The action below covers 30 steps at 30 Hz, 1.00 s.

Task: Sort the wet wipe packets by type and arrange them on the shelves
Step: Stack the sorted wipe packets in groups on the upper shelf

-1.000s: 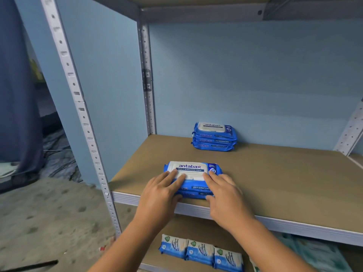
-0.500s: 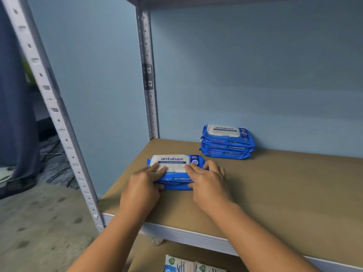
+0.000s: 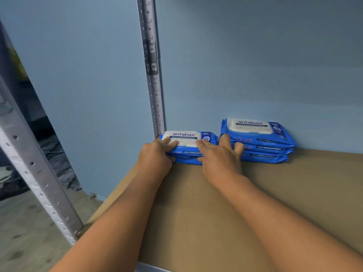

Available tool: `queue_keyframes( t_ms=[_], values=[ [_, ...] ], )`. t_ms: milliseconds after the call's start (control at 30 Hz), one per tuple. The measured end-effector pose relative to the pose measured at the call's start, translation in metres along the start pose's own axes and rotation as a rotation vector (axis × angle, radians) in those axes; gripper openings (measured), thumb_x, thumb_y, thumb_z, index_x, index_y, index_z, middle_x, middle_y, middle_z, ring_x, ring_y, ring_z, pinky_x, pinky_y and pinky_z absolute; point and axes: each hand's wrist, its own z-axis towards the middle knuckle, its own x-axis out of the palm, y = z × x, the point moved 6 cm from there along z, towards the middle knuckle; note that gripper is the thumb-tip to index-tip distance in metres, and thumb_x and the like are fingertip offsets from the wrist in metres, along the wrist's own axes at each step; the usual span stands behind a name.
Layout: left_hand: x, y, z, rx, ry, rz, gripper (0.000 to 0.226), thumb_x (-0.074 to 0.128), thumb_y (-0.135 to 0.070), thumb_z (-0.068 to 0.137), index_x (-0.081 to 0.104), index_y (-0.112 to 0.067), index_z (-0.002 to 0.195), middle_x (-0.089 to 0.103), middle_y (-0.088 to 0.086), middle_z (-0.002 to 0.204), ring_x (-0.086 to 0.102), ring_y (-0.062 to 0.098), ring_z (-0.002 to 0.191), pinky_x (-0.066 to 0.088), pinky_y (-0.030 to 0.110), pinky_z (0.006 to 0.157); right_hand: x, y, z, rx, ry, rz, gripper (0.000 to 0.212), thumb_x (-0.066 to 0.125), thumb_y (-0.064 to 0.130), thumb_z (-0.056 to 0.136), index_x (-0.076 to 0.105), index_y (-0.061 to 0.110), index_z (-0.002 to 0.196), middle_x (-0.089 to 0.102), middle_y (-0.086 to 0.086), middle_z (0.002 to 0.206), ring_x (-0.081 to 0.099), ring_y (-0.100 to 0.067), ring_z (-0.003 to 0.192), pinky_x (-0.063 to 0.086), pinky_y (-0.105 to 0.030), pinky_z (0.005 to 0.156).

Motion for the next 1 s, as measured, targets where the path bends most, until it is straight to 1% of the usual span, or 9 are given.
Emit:
queue_keyframes(
  t_ms=[200,300,433,533,600,700,767,867,1000],
  values=[
    [0.018,0.001,0.032,0.028,0.04,-0.103,0.057,0.074,-0.004,0.082,0.066,-0.033,0.13,0.054,-0.01,0.145,0.044,0.009,0.14,0.017,0.011,0.112,0.008,-0.009,0.017,0.058,-0.036,-0.084,0.053,0.049,0.032,0.101,0.031,0.033,0.151,0.047,0.016,0.147,0.013,-0.027,0.132,0.014,-0.047,0.083],
    [0.023,0.001,0.04,0.081,0.034,-0.112,0.057,0.072,-0.001,0.083,0.066,-0.032,0.13,0.054,-0.009,0.146,0.044,0.008,0.139,0.016,0.007,0.111,0.013,-0.009,0.021,0.089,-0.015,-0.096,0.065,0.049,0.027,0.093,0.027,0.03,0.153,0.042,0.015,0.149,0.013,-0.028,0.133,0.015,-0.048,0.086],
    [0.021,0.006,0.042,0.129,0.046,-0.159,0.059,0.063,0.006,0.085,0.067,-0.032,0.131,0.056,-0.01,0.144,0.046,0.007,0.137,0.022,0.008,0.11,0.014,-0.014,0.02,0.112,0.014,-0.057,0.076,0.046,0.027,0.085,0.022,0.031,0.156,0.033,0.017,0.156,0.019,-0.026,0.134,0.02,-0.048,0.091],
    [0.015,0.013,0.047,0.113,-0.004,-0.121,0.056,0.071,-0.002,0.084,0.064,-0.027,0.134,0.06,-0.007,0.14,0.056,0.013,0.125,0.03,0.009,0.102,0.017,-0.014,0.021,0.119,0.016,-0.085,0.079,0.048,0.021,0.084,0.018,0.03,0.157,0.028,0.016,0.159,0.019,-0.026,0.133,0.021,-0.048,0.09],
    [0.015,0.016,0.051,0.06,-0.027,-0.124,0.056,0.075,-0.008,0.083,0.064,-0.026,0.135,0.06,-0.006,0.14,0.057,0.014,0.122,0.029,0.007,0.098,0.019,-0.013,0.022,0.127,0.012,-0.116,0.081,0.048,0.018,0.084,0.016,0.03,0.157,0.027,0.015,0.159,0.018,-0.026,0.132,0.02,-0.048,0.089],
    [0.019,0.021,0.053,0.034,-0.007,-0.082,0.057,0.074,-0.015,0.086,0.059,-0.034,0.138,0.055,-0.01,0.146,0.05,0.014,0.133,0.034,0.021,0.111,0.021,-0.012,0.022,0.135,0.01,-0.148,0.081,0.05,0.018,0.085,0.015,0.032,0.157,0.025,0.014,0.16,0.018,-0.025,0.13,0.019,-0.048,0.087],
    [0.022,0.024,0.055,0.039,0.01,-0.042,0.058,0.072,-0.019,0.088,0.055,-0.039,0.141,0.052,-0.01,0.148,0.048,0.016,0.136,0.036,0.03,0.114,0.021,-0.011,0.022,0.136,0.014,-0.149,0.082,0.05,0.019,0.085,0.014,0.032,0.158,0.024,0.014,0.16,0.018,-0.025,0.129,0.018,-0.047,0.087],
    [0.023,0.023,0.054,0.049,0.025,-0.002,0.06,0.069,-0.022,0.09,0.051,-0.04,0.144,0.049,-0.009,0.151,0.047,0.018,0.137,0.038,0.035,0.114,0.021,-0.011,0.022,0.124,0.012,-0.136,0.08,0.049,0.021,0.086,0.015,0.032,0.158,0.024,0.015,0.161,0.019,-0.025,0.129,0.017,-0.046,0.086],
    [0.022,0.009,0.04,0.124,0.03,0.023,0.064,0.058,-0.021,0.089,0.044,-0.027,0.15,0.052,-0.005,0.144,0.046,0.021,0.133,0.044,0.041,0.107,0.018,-0.013,0.017,0.108,0.015,-0.028,0.071,0.045,0.026,0.087,0.027,0.035,0.155,0.03,0.018,0.159,0.025,-0.025,0.124,0.019,-0.046,0.087]
  ],
)
